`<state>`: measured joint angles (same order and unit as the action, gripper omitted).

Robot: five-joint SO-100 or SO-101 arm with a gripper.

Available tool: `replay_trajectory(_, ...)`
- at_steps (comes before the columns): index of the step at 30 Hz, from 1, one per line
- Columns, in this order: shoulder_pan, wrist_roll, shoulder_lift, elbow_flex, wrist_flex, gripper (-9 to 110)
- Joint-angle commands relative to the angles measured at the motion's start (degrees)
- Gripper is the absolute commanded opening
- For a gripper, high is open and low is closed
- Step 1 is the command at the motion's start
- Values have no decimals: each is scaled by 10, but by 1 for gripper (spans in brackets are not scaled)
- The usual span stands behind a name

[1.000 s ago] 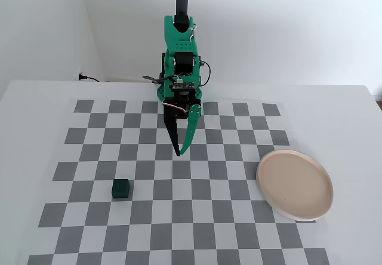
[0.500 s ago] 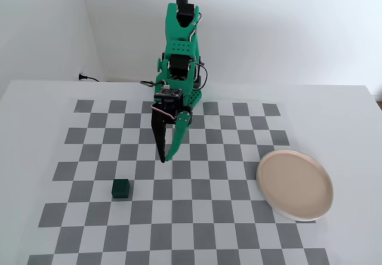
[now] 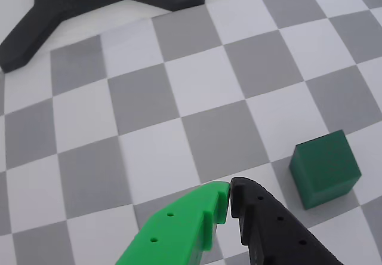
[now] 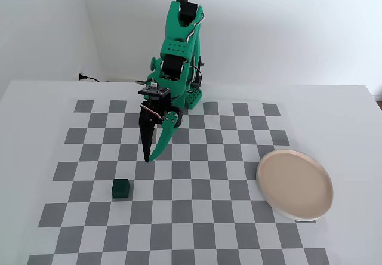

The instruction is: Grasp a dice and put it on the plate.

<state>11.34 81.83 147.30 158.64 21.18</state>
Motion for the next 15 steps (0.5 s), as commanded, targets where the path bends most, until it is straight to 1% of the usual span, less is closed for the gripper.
replay_trajectory(1,39,4,-9,-54,-26,-4)
replay_trajectory(8,97,8,-94,-90,-62,-4)
replay_trajectory(13,112,13,-134,-95,-88,-4)
replay_trajectory(14,112,13,-135,-95,-90,-3)
replay_trajectory(15,111,12,-136,-95,-91,1)
